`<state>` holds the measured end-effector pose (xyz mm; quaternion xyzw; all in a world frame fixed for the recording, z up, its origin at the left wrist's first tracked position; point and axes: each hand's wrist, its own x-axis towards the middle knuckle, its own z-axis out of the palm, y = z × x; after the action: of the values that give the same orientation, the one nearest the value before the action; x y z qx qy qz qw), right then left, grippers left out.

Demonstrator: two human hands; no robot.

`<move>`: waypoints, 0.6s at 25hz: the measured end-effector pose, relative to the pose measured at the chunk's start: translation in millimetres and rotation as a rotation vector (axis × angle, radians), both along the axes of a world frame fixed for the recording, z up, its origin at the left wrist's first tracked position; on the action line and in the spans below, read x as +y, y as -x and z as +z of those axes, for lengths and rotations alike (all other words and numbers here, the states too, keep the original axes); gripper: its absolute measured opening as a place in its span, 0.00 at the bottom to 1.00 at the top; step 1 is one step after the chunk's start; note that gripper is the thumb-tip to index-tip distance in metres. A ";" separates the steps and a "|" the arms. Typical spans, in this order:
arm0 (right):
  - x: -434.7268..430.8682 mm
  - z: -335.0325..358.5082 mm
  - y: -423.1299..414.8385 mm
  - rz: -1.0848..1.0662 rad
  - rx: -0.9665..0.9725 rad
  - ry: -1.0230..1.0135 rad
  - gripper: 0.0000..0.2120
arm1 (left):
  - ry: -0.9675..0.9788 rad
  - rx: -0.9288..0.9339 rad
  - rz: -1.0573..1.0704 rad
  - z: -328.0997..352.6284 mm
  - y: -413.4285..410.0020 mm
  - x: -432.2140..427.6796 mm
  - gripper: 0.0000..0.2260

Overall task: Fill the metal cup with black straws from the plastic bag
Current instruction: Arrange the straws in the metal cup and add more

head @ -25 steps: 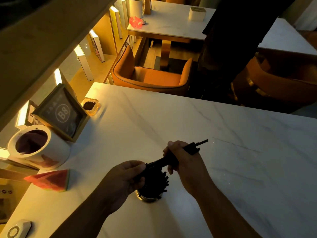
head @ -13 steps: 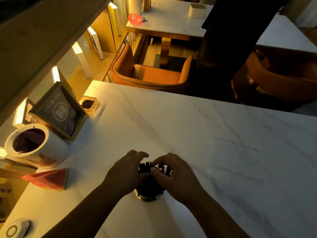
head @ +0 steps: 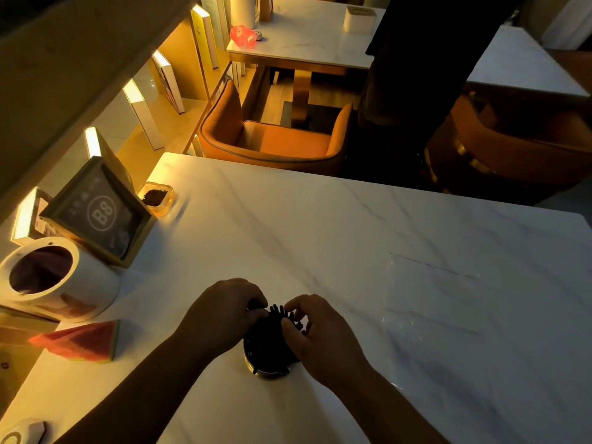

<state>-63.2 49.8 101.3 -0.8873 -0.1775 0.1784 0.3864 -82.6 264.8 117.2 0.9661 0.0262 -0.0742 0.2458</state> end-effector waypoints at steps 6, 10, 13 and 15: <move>-1.4 -1.0 -0.6 -0.049 -0.048 -0.009 0.11 | 0.026 -0.003 0.074 57.6 -2.2 23.1 0.04; -3.9 3.2 -4.6 -0.093 -0.087 -0.047 0.09 | 0.280 0.019 0.274 97.5 5.0 63.1 0.04; -3.7 3.9 -6.9 -0.110 -0.082 -0.094 0.08 | 0.479 0.020 0.404 99.4 10.7 83.3 0.04; -1.6 4.8 -6.2 -0.121 -0.052 -0.127 0.09 | 0.668 -0.023 0.539 90.1 15.4 81.1 0.04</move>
<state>-56.9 48.2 106.0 -0.8744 -0.1446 0.1201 0.4474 -98.0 345.9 207.3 0.7928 0.2495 -0.0010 0.5561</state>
